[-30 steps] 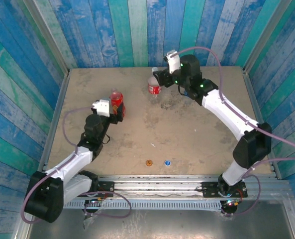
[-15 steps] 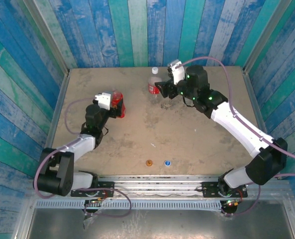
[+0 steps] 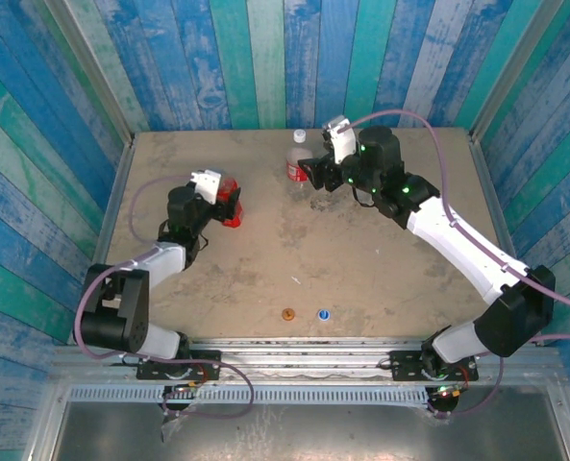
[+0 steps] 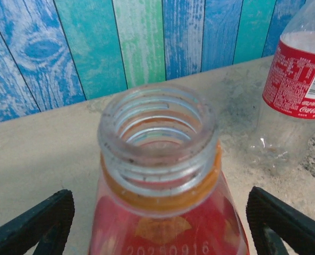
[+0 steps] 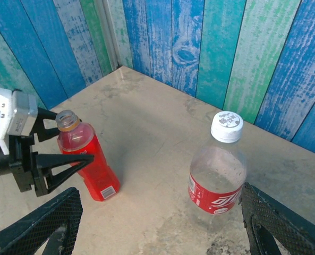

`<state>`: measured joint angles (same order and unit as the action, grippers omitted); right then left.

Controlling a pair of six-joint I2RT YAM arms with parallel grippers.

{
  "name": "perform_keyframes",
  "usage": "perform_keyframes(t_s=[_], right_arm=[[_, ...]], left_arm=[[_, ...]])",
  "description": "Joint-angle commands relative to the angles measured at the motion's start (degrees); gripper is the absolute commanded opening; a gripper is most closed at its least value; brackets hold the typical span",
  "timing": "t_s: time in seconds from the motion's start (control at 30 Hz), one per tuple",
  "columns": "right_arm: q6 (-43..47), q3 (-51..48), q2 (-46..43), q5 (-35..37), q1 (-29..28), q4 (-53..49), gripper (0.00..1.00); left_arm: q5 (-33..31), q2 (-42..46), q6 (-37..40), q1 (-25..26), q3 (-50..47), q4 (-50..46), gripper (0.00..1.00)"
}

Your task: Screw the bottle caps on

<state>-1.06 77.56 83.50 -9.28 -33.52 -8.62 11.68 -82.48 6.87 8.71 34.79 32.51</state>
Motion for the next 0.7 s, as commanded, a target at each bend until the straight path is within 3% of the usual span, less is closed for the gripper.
perform_keyframes(t_s=[0.0,0.07,0.27,0.4,0.67], right_arm=[[-0.26,0.32,0.19,-0.47,-0.32,-0.78,0.79],[-0.33,0.22,0.17,-0.46,-0.32,-0.78,0.79],[0.13,-0.92,-0.30,-1.50,-0.41,-1.43,0.79],[2.88,-4.25,-2.74,-3.21,-0.40,-3.26,0.79],[13.92,-18.70,-8.77,-4.48,-10.83,-6.62,0.80]], left_arm=[[2.27,-2.49,1.77,-0.27,2.49,-4.27,0.80],[2.38,-2.34,1.76,-0.35,2.31,-4.07,0.68],[2.89,-1.30,2.01,-0.36,0.95,-2.65,0.57],[4.34,-0.06,3.02,-0.27,0.97,-4.12,0.56],[4.72,5.91,1.93,2.62,-1.74,-3.56,0.54]])
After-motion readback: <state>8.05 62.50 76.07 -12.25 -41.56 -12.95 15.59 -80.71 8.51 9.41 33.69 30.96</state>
